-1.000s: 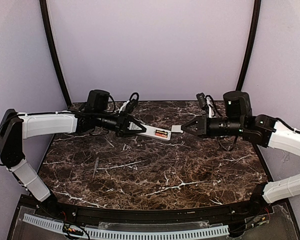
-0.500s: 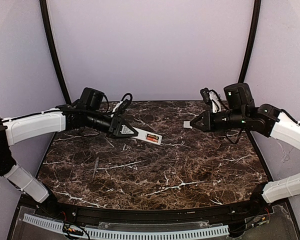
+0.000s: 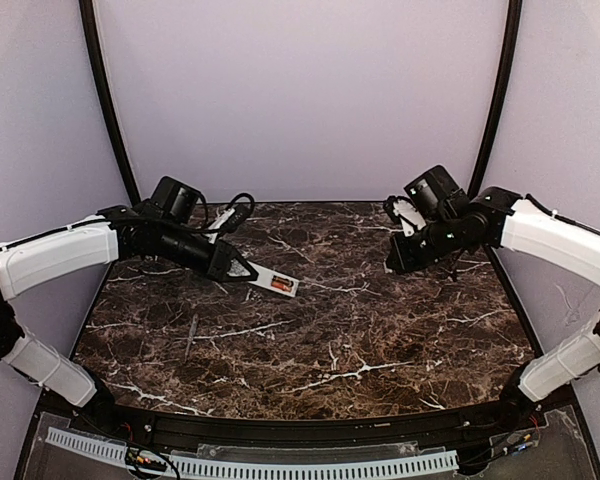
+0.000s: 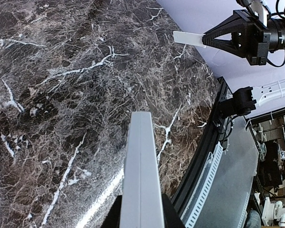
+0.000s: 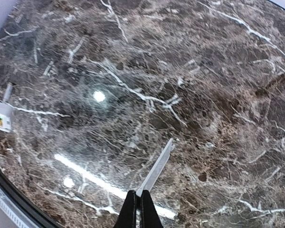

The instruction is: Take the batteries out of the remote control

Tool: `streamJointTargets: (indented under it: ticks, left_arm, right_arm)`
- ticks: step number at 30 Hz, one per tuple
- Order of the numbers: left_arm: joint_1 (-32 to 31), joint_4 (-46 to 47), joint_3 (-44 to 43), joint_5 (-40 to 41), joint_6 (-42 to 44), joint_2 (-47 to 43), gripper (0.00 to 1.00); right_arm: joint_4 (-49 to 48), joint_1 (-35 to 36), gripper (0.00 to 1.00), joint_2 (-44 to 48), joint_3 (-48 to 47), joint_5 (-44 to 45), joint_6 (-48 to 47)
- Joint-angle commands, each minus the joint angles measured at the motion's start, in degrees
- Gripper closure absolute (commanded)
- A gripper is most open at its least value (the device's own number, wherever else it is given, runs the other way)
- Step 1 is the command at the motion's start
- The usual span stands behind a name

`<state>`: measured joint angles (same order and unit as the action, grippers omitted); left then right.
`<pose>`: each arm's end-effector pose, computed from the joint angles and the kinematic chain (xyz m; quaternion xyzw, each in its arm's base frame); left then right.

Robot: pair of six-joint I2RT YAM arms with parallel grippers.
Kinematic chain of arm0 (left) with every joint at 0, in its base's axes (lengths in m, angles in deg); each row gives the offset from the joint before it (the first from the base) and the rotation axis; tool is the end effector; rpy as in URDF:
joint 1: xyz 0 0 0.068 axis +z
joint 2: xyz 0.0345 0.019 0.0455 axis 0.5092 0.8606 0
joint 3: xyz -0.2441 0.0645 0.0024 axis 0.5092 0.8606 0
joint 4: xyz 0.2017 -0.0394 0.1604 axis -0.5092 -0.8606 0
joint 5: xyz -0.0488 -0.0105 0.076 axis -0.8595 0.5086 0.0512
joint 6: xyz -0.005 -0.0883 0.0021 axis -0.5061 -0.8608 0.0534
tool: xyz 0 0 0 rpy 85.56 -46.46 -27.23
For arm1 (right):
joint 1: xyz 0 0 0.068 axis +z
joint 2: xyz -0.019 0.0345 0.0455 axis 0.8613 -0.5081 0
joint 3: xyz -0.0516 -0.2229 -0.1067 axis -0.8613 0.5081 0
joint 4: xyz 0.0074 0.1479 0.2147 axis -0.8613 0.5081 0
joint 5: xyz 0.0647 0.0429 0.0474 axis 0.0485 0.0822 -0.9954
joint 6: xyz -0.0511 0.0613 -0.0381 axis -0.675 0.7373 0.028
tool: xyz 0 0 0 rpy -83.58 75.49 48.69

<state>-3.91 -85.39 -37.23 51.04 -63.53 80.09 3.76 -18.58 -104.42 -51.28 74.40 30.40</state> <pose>0.2501 -0.2280 0.2484 0.2793 0.8299 -0.4175 0.2429 0.2408 0.2057 0.2560 -0.1570 0.9306 0.1600 0.2892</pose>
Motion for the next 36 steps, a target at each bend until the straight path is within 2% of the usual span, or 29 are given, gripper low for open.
streamJointTargets:
  ticks: [1,12,24,31,36]
  left_arm:
    - [0.5,-2.0,1.0,2.5,2.2,-2.2,1.0]
    - [1.5,-3.4,1.1,7.0,2.8,-3.4,1.0]
    - [3.8,-3.1,1.6,6.3,2.0,-2.7,1.0]
    - [4.6,-2.8,1.8,5.8,1.7,-2.1,1.0]
    - [5.0,-2.7,1.9,5.5,1.5,-2.0,1.0]
  right_arm:
    - [7.9,-0.2,1.0,-4.2,-2.4,7.7,-1.4]
    - [14.3,-0.1,1.0,-16.8,-4.7,14.8,-0.3]
    - [13.7,1.9,1.0,-31.5,-9.4,12.6,-1.9]
    - [13.0,3.1,1.0,-35.9,-12.0,10.0,-2.9]
    - [12.2,3.5,0.9,-35.8,-11.5,9.0,-2.7]
